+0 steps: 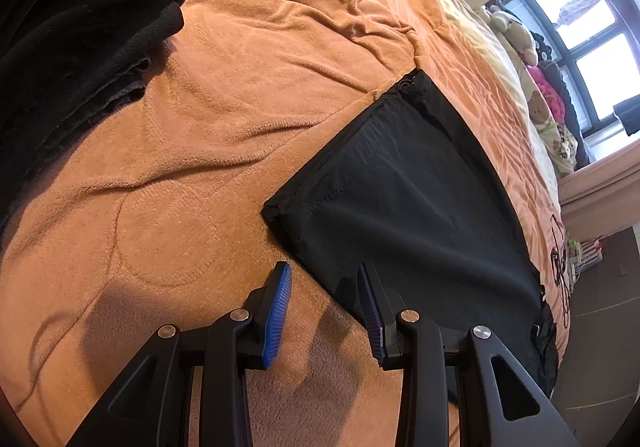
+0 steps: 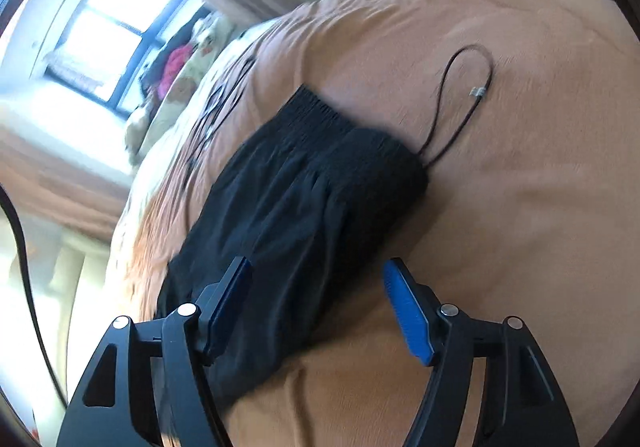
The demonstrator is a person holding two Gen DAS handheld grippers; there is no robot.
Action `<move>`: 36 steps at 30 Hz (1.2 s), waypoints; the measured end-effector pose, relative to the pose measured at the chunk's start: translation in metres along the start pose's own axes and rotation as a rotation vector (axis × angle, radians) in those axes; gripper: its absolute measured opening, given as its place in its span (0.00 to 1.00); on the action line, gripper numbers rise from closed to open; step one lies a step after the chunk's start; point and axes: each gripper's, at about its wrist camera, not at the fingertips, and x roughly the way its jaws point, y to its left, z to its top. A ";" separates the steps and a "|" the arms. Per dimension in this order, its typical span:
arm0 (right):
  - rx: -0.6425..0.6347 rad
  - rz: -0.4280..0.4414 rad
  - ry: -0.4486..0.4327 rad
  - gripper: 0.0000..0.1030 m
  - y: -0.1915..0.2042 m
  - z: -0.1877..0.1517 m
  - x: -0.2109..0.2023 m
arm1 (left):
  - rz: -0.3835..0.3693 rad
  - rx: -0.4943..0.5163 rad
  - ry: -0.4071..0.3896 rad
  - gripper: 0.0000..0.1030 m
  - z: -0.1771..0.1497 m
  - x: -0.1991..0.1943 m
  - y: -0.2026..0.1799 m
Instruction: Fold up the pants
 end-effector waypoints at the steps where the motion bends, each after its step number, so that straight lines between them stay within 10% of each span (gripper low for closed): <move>1: -0.020 0.000 0.013 0.66 0.004 -0.005 0.000 | -0.002 0.000 -0.001 0.36 0.000 0.000 0.000; 17: -0.248 0.158 0.212 0.66 0.072 -0.088 0.021 | -0.049 -0.033 0.007 0.36 0.001 0.009 0.003; 31: -0.303 0.178 0.341 0.57 0.091 -0.095 0.067 | -0.067 -0.031 -0.002 0.36 0.003 0.010 0.008; 36: -0.264 0.185 0.357 0.22 0.084 -0.105 0.076 | -0.069 -0.026 -0.010 0.36 0.002 0.011 0.009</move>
